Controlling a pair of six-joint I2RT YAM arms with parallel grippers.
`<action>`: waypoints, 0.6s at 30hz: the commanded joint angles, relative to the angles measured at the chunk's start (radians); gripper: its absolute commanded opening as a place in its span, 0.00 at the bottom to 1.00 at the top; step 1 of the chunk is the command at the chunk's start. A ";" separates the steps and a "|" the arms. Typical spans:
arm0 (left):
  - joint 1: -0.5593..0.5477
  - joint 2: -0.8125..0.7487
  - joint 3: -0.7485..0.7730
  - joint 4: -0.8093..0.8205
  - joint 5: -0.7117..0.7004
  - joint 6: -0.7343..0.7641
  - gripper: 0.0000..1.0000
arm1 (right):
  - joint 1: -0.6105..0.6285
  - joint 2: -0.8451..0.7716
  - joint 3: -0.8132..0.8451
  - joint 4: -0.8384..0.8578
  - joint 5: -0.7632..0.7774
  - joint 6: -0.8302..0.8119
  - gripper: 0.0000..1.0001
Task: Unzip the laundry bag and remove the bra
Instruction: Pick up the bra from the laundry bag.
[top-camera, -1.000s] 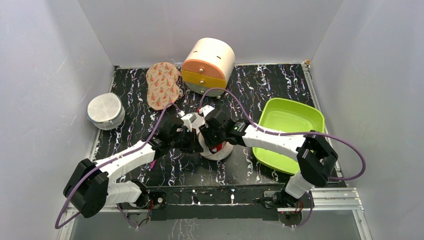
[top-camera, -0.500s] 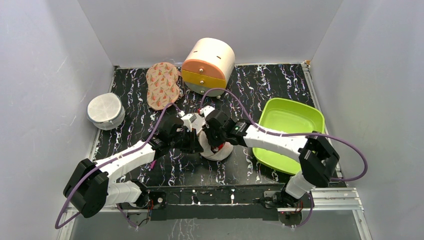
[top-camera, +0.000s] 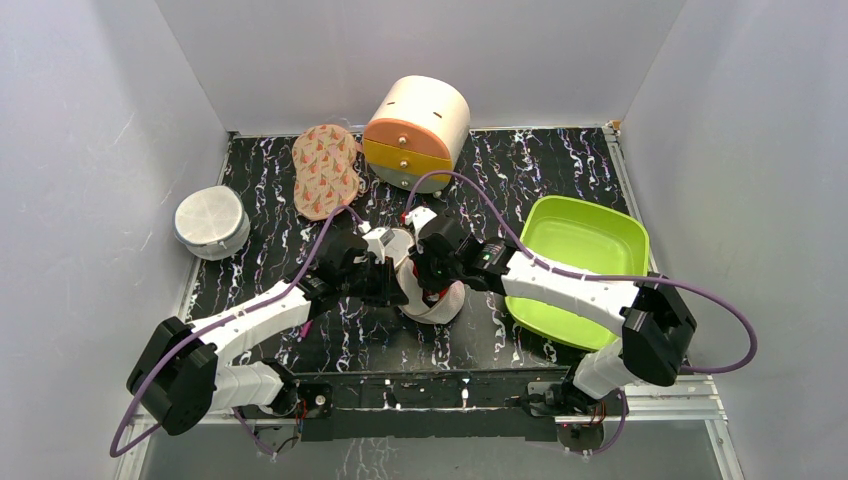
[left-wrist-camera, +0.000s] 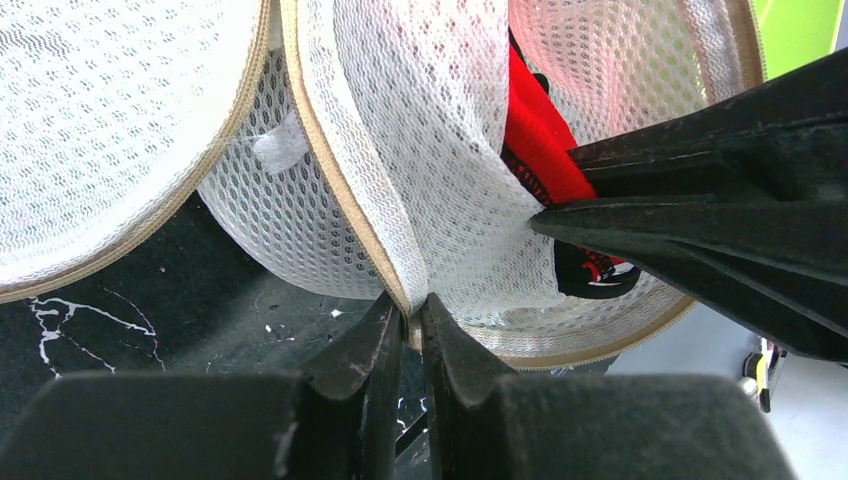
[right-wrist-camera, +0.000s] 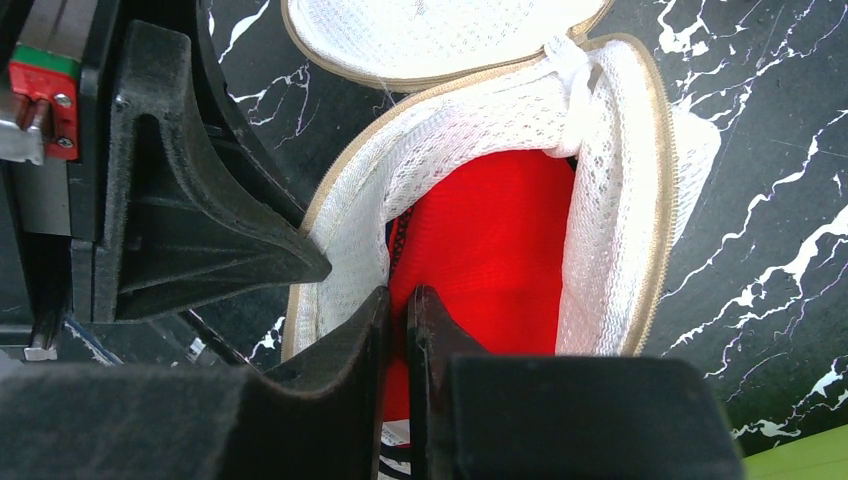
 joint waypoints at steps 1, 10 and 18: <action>-0.001 0.001 0.024 -0.013 0.017 0.013 0.11 | 0.001 -0.034 0.024 0.044 0.020 0.003 0.09; -0.001 -0.006 0.024 -0.026 0.015 0.017 0.11 | 0.001 -0.021 0.004 0.040 0.016 0.001 0.17; -0.001 -0.012 0.019 -0.021 0.015 0.011 0.11 | 0.001 -0.017 -0.006 0.050 0.006 -0.004 0.26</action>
